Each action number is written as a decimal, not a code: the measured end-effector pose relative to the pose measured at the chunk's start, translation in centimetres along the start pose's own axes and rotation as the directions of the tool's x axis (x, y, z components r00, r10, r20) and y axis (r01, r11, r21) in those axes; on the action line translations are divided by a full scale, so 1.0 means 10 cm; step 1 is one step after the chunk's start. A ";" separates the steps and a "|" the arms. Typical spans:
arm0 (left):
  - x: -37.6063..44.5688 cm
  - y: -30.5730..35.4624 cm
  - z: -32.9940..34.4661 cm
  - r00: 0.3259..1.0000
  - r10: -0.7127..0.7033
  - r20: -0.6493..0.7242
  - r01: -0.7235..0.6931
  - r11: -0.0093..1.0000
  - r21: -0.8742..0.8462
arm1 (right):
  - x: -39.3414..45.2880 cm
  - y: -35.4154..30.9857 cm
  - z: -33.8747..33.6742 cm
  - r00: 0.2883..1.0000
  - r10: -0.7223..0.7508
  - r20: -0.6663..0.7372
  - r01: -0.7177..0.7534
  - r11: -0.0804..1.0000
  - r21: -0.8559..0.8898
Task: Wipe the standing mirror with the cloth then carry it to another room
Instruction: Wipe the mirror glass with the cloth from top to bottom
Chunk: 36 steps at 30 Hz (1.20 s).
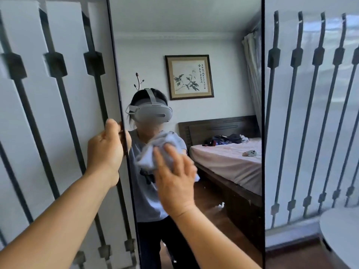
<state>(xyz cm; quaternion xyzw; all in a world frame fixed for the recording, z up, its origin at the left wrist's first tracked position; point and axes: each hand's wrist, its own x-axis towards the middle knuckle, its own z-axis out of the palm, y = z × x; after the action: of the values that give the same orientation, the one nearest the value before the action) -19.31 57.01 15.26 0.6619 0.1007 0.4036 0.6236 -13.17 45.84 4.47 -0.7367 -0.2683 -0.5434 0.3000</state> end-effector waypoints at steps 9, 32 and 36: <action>0.01 -0.07 -0.05 0.997 -0.039 0.068 0.042 0.998 -0.049 | -0.05 -0.05 0.03 0.986 -0.164 0.024 0.162 0.984 0.067; -0.04 -0.45 -0.07 0.999 0.009 0.032 -0.003 0.978 -0.210 | -0.10 0.86 -0.37 0.921 0.297 -0.252 -0.292 0.955 0.059; 0.00 -0.47 -0.11 0.998 0.003 0.065 0.011 0.979 -0.201 | -0.40 0.18 -0.07 0.996 0.010 -0.084 -0.006 0.999 0.050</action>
<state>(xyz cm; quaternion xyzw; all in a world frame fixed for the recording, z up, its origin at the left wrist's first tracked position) -18.30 58.74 10.85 0.6078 0.0403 0.3888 0.6912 -13.41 43.84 0.52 -0.7068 -0.2657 -0.5658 0.3313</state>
